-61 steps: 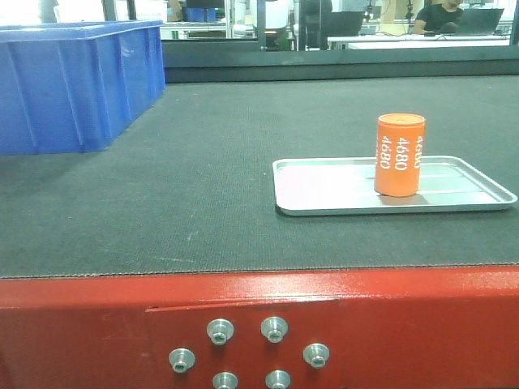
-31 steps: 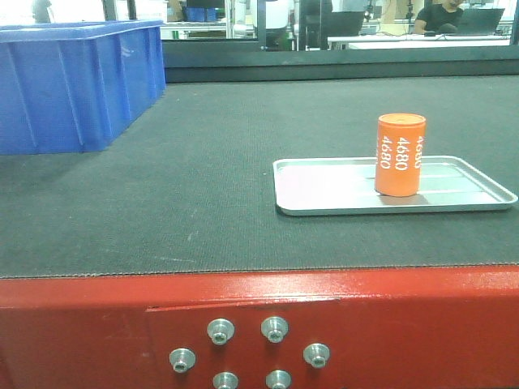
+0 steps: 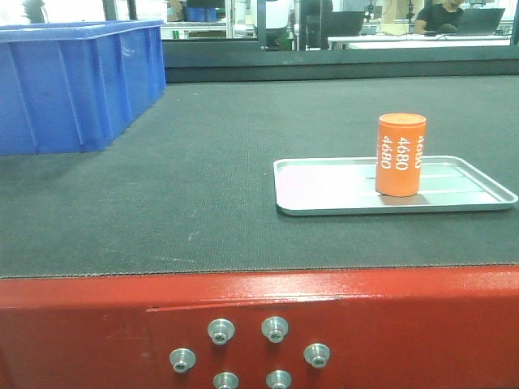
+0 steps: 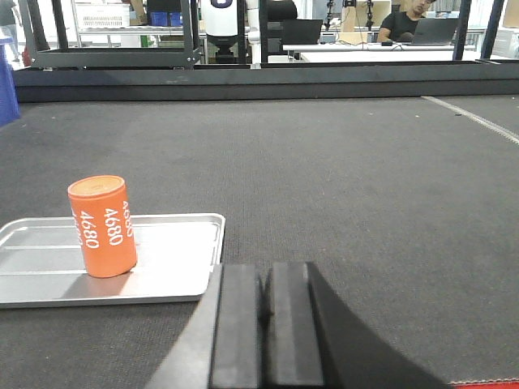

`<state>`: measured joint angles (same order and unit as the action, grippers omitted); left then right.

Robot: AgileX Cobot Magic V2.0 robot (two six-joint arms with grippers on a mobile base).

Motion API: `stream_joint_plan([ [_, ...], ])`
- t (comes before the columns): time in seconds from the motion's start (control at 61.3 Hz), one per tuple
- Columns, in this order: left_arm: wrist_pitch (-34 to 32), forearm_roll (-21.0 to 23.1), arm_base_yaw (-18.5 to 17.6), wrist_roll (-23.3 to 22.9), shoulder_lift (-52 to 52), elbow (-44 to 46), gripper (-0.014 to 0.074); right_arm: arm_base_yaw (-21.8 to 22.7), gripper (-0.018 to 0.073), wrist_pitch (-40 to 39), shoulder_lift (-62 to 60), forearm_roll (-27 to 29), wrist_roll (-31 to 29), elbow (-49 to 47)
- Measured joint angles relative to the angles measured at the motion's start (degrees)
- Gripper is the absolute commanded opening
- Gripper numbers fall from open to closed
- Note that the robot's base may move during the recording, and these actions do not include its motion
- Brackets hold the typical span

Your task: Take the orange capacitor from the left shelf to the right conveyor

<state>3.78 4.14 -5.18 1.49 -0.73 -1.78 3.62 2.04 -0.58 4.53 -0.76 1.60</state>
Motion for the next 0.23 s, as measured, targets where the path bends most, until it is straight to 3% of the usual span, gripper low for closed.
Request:
stream_joint_plan([
  [0.228, 0.0, 0.0, 0.0, 0.0, 0.0, 0.0, -0.0127, 0.0, 0.0056, -0.3, 0.0, 0.0, 0.0, 0.0],
])
